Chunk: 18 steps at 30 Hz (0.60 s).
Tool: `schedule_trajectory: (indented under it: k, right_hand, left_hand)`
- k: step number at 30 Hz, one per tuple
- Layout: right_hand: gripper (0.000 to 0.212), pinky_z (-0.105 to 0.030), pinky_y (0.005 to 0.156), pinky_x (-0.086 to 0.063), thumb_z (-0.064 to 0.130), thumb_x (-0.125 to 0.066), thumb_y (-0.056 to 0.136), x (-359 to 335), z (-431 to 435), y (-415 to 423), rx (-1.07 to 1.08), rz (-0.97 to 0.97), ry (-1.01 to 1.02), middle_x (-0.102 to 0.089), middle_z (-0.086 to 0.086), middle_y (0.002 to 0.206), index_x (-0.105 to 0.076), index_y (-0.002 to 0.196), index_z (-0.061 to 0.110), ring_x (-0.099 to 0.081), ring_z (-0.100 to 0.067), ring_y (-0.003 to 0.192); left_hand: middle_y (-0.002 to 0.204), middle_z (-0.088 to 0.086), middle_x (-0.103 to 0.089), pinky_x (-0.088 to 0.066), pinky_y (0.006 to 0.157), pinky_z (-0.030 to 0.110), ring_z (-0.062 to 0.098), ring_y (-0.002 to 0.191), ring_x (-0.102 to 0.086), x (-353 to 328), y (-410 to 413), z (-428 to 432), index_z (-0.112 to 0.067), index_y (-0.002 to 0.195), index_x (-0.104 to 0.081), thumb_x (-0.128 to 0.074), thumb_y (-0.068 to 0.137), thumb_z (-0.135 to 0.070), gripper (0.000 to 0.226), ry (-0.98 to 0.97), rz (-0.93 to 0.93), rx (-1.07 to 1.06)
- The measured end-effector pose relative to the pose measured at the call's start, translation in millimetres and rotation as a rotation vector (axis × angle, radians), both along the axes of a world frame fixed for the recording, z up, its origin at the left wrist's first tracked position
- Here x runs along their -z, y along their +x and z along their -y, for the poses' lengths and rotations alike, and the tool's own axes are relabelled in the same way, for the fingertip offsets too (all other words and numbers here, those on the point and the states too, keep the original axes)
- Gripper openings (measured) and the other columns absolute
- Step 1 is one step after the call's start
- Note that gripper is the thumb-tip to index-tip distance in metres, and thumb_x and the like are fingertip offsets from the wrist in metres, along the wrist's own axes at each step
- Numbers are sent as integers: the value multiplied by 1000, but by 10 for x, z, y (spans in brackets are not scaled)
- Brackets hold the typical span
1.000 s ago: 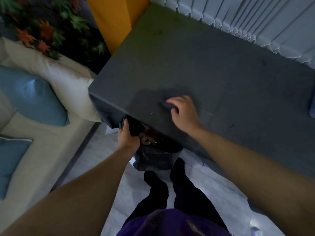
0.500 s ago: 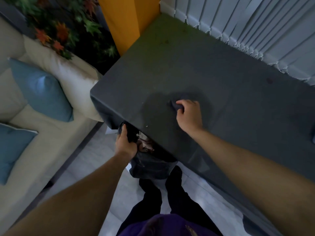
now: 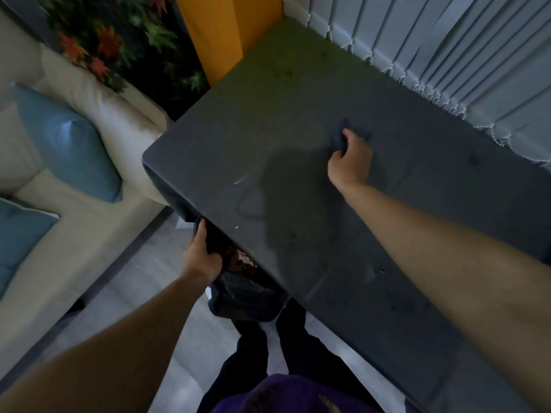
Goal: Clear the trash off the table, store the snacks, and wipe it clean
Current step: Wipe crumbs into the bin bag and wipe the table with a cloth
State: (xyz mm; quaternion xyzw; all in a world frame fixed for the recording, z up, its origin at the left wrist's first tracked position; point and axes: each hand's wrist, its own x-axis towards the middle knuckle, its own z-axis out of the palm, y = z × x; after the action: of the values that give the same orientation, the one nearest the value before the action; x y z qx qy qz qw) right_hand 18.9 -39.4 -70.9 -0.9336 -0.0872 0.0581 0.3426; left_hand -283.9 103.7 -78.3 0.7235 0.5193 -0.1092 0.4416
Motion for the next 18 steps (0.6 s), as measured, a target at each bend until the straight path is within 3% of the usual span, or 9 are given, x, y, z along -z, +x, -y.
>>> schedule_trajectory:
  k: [3, 6, 7, 9, 11, 12, 16, 18]
  right_hand:
    - [39, -28, 99, -37, 6, -56, 83, 11, -123, -273, -355, -6, -98, -68, -9, 118, -70, 118, 14, -54, -34, 113]
    - [41, -23, 93, -41, 5, -52, 74, 24, -184, -582, -741, 22, 52, -74, -7, 104, -76, 105, 13, -60, -29, 101]
    - [42, -22, 94, -40, 3, -51, 73, 38, -216, -609, -757, 45, 93, -74, -6, 105, -76, 105, 12, -60, -27, 101]
    - [42, -24, 97, -39, 0, -52, 75, 53, -308, -596, -544, 90, 121, -71, -6, 111, -72, 111, 10, -57, -29, 105]
    - [41, -30, 101, -38, -1, -54, 79, 44, -414, -659, -333, 55, 35, -68, -9, 118, -69, 115, 9, -53, -33, 109]
    - [39, -33, 101, -39, -1, -53, 78, 48, -466, -735, -364, 52, -4, -67, -9, 118, -69, 113, 9, -53, -34, 108]
    - [41, -33, 98, -44, 3, -49, 75, 60, -490, -1188, -931, -10, 42, -71, -6, 113, -74, 107, 8, -54, -32, 104]
    - [38, -31, 97, -44, 3, -50, 76, 46, -440, -1317, -1112, -59, 71, -73, -4, 109, -76, 104, 8, -56, -28, 105]
  left_hand:
    - [148, 8, -46, -49, 90, 36, 35, 129, -48, 34, 10, 10, -48, 154, -20, -43, 83, 9, 94, -12, 4, -6]
    - [147, 7, -47, -48, 89, 35, 33, 130, -46, 52, 43, 27, -46, 153, -23, -42, 80, 11, 94, -24, 7, -8]
    - [147, 6, -47, -49, 92, 36, 33, 131, -46, 58, 47, 29, -45, 153, -23, -43, 80, 11, 94, -18, 3, -9]
    - [148, 5, -47, -50, 99, 42, 32, 131, -47, 67, 37, 21, -45, 153, -23, -44, 78, 9, 95, -2, 7, -2]
    - [148, 5, -48, -50, 101, 44, 32, 131, -48, 77, 0, 2, -47, 153, -22, -45, 77, 9, 97, 10, 11, 2]
    - [148, 5, -47, -50, 101, 45, 32, 131, -48, 77, -19, -7, -47, 153, -21, -45, 78, 8, 97, 12, 1, -3]
    - [149, 8, -46, -51, 100, 49, 35, 127, -51, 99, -80, -14, -46, 155, -16, -48, 78, 3, 96, 27, -41, -13]
    - [148, 8, -48, -51, 99, 49, 35, 126, -52, 105, -102, -24, -44, 155, -17, -48, 76, 2, 96, 34, -39, -8]
